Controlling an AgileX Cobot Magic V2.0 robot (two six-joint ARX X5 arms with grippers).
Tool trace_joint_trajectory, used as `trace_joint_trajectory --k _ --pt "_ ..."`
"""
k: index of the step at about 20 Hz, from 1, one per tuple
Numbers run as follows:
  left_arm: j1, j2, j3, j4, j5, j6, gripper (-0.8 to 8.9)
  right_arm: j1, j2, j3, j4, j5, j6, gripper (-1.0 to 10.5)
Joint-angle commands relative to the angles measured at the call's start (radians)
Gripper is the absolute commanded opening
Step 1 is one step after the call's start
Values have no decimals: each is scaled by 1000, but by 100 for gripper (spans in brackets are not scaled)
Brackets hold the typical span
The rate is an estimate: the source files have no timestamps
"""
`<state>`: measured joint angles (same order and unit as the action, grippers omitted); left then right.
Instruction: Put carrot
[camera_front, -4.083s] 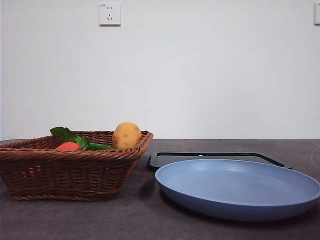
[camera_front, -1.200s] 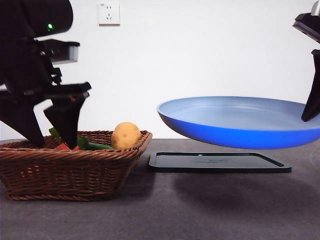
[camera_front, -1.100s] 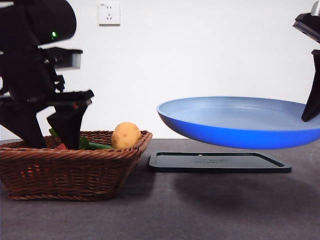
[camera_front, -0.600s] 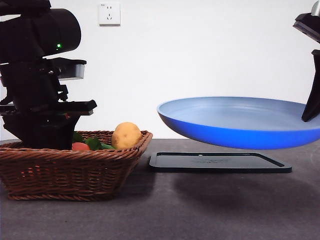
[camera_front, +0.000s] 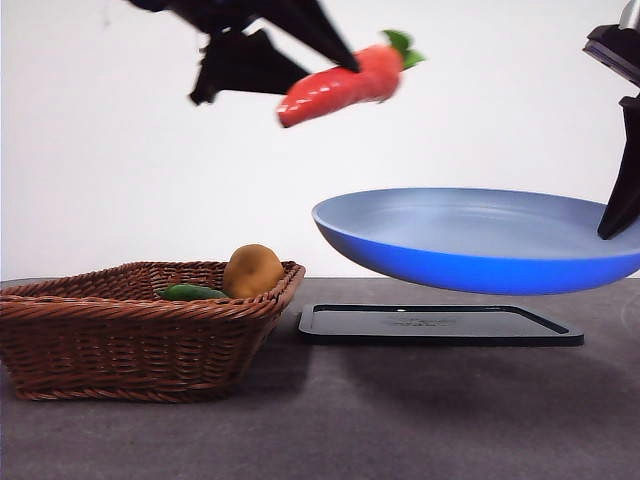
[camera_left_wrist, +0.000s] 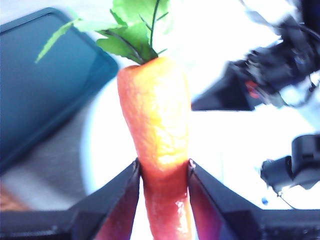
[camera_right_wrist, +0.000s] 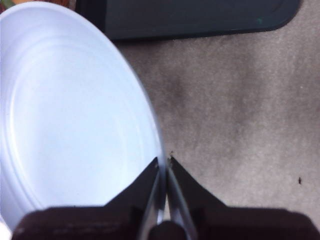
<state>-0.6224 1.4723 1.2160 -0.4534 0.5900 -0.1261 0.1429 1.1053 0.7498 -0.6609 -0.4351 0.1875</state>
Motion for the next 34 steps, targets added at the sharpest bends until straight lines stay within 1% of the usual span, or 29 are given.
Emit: trace_joint_trajectory --k 1,3,4,5,6,12,17,20,21,22,24,26,28,30,33,34 --pt "-108 19 10 11 -160 3 125 3 3 12 8 -9 23 5" --pt "-189 21 10 12 -337 34 125 3 3 12 8 -10 23 5" --pt "-221 27 10 17 -407 54 125 3 3 12 8 -11 23 5" --pt "-249 35 10 19 -458 67 125 3 3 12 8 -11 23 5" --pt "-269 49 10 23 -467 76 125 3 3 12 7 -11 23 5" --pt "-296 158 10 27 -458 74 125 3 3 12 -23 -12 22 5" --pt "-301 170 10 26 -457 74 127 3 3 12 -29 -13 22 5" --pt "-303 170 10 23 -454 74 130 3 3 12 -29 -71 24 5" --pt "-306 170 10 22 -454 74 153 3 3 12 -29 -87 25 5" --pt "-307 170 10 23 -455 74 195 3 3 12 -29 -90 26 5" --pt "-308 170 10 24 -455 74 242 3 3 12 -29 -86 31 5" --pt "-308 167 16 15 -454 74 249 3 3 12 -29 -67 41 5" --pt "-307 159 37 -8 -450 75 249 3 8 13 -30 10 51 5" --pt "-307 151 84 -55 -451 75 249 1 29 17 -29 52 53 5" --pt "-308 147 179 -142 -448 74 247 -19 111 63 -23 52 50 5" --pt "-309 147 211 -175 -430 75 247 -25 157 93 -13 52 49 5"
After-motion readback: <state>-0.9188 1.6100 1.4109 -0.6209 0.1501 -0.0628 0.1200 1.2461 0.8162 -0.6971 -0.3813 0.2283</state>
